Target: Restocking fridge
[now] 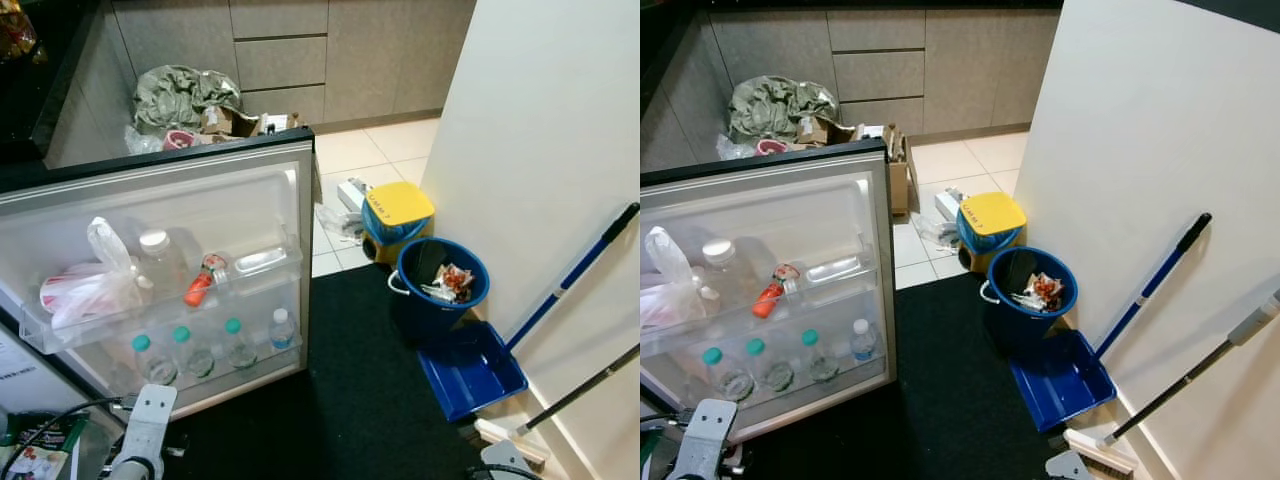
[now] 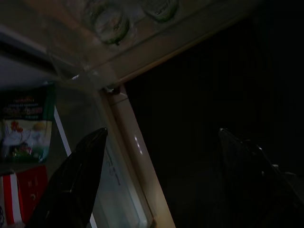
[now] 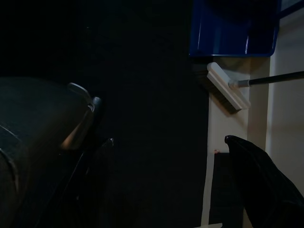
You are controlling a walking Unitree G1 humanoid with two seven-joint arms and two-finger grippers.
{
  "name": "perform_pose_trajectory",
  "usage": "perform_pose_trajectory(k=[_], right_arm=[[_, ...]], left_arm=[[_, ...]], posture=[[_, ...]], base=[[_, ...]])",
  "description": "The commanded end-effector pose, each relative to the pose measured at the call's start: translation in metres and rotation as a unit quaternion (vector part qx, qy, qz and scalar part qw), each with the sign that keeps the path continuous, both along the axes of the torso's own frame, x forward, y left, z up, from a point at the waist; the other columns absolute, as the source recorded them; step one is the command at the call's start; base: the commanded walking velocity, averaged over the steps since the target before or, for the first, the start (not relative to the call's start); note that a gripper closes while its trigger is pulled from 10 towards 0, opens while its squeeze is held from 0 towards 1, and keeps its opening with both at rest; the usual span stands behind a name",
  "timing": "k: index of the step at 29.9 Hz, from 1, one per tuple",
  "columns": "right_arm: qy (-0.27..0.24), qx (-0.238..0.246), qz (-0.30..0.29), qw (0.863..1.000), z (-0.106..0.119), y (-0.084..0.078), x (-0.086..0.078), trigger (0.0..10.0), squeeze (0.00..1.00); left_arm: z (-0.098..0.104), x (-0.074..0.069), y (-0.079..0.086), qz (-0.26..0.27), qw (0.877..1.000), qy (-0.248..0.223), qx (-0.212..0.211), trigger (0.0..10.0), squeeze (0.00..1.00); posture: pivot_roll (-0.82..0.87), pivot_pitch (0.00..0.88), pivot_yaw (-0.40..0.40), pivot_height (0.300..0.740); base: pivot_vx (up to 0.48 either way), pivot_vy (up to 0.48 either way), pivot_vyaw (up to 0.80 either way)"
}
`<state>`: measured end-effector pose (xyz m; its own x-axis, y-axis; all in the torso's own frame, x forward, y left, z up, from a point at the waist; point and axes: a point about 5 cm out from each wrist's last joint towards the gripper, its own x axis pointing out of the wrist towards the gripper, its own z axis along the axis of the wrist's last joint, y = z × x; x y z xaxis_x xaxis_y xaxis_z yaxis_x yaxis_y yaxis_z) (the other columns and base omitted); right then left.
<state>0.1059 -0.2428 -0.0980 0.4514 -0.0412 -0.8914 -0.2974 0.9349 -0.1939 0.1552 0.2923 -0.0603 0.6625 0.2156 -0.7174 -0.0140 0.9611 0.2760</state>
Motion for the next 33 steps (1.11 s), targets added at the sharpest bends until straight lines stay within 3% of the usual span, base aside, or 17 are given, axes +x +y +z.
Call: perform_pose_trajectory(k=[1, 6, 12, 14, 21, 26, 29, 33], right_arm=[[0.006, 0.006, -0.008, 1.000, -0.002, 0.005, -0.004, 10.0, 0.00], [-0.002, 0.015, -0.007, 1.000, -0.003, 0.011, 0.002, 10.0, 0.00], [-0.009, 0.014, 0.011, 1.000, -0.001, 0.014, 0.010, 10.0, 0.00], [-0.026, 0.011, -0.011, 1.000, 0.003, 0.009, 0.017, 10.0, 0.00], [-0.005, -0.003, -0.047, 0.999, 0.001, -0.006, 0.002, 10.0, 0.00], [-0.011, -0.001, -0.033, 0.999, 0.002, -0.007, 0.002, 10.0, 0.00], [-0.019, -0.003, -0.063, 0.998, 0.004, -0.011, 0.003, 10.0, 0.00], [-0.005, -0.006, -0.017, 1.000, 0.002, -0.008, 0.002, 10.0, 0.00]], left_arm=[[-0.008, -0.009, -0.009, 0.012, 1.000, 0.011, -0.013, 10.0, 0.00], [-0.012, -0.014, -0.018, 0.012, 1.000, 0.014, -0.019, 10.0, 0.00], [-0.014, -0.023, -0.010, 0.040, 0.999, 0.021, -0.016, 10.0, 0.00], [-0.014, -0.024, -0.009, 0.035, 0.999, 0.027, -0.013, 10.0, 0.00], [-0.018, -0.025, -0.022, 0.019, 0.999, 0.030, -0.023, 10.0, 0.00], [-0.018, -0.017, -0.032, 0.012, 0.999, 0.020, -0.036, 10.0, 0.00], [-0.020, -0.012, -0.037, 0.009, 0.999, 0.030, -0.031, 10.0, 0.00], [-0.019, -0.013, -0.032, 0.036, 0.998, 0.021, -0.036, 10.0, 0.00]], posture=[[0.04, 0.000, -0.059, 0.740], [0.05, 0.000, -0.066, 0.740], [0.03, 0.000, -0.066, 0.740], [0.04, 0.000, -0.063, 0.740], [0.02, 0.000, -0.053, 0.740], [-0.03, 0.000, -0.051, 0.740], [-0.01, 0.000, -0.083, 0.740], [0.00, 0.000, -0.081, 0.740]], base=[[0.000, 0.000, 0.00], [0.000, 0.000, 0.00], [0.000, 0.000, 0.00], [0.000, 0.000, 0.00], [0.000, 0.000, 0.00], [0.000, 0.000, 0.00], [0.000, 0.000, 0.00], [0.000, 0.000, 0.00]])
